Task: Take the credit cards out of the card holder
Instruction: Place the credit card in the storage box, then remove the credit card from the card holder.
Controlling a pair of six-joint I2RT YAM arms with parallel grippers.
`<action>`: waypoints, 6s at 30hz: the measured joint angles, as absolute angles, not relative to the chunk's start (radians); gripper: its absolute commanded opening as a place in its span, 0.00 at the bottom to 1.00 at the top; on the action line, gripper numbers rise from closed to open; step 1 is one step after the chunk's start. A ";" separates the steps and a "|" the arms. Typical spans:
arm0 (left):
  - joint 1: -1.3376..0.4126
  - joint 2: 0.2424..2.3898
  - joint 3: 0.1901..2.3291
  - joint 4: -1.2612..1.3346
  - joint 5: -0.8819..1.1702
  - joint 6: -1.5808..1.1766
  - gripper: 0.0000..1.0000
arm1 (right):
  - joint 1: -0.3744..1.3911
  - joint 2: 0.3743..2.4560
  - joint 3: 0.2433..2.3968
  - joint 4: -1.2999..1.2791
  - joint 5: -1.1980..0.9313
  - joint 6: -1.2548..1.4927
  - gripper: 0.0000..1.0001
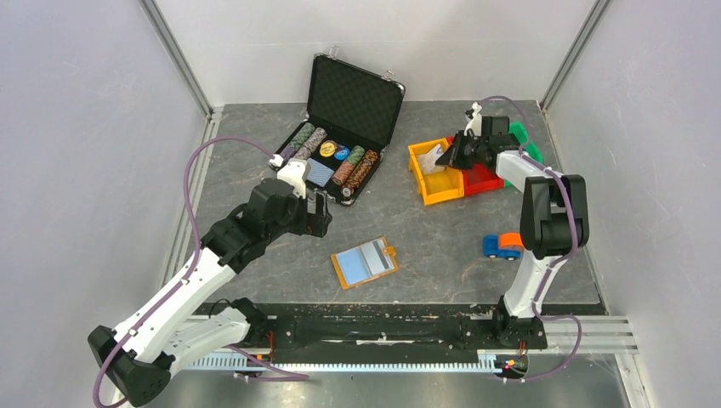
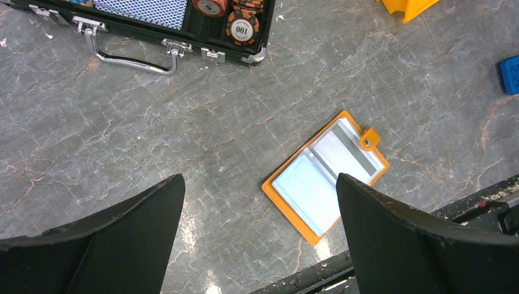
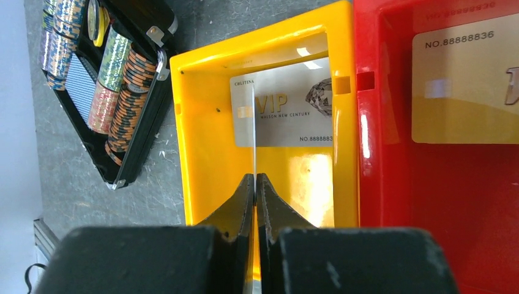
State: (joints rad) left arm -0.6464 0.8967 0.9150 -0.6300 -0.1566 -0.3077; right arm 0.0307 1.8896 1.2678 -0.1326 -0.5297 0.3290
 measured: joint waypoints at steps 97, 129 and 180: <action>-0.646 0.873 0.895 -0.657 -0.245 -0.407 1.00 | 0.684 1.387 0.994 -0.264 -0.055 0.297 0.44; -0.645 1.072 0.485 -0.185 0.192 -0.815 0.57 | 0.893 1.479 0.685 0.106 -0.112 0.472 0.40; -0.645 1.305 0.416 0.076 0.316 -0.871 0.45 | 0.759 1.486 0.509 0.290 -0.288 0.562 0.28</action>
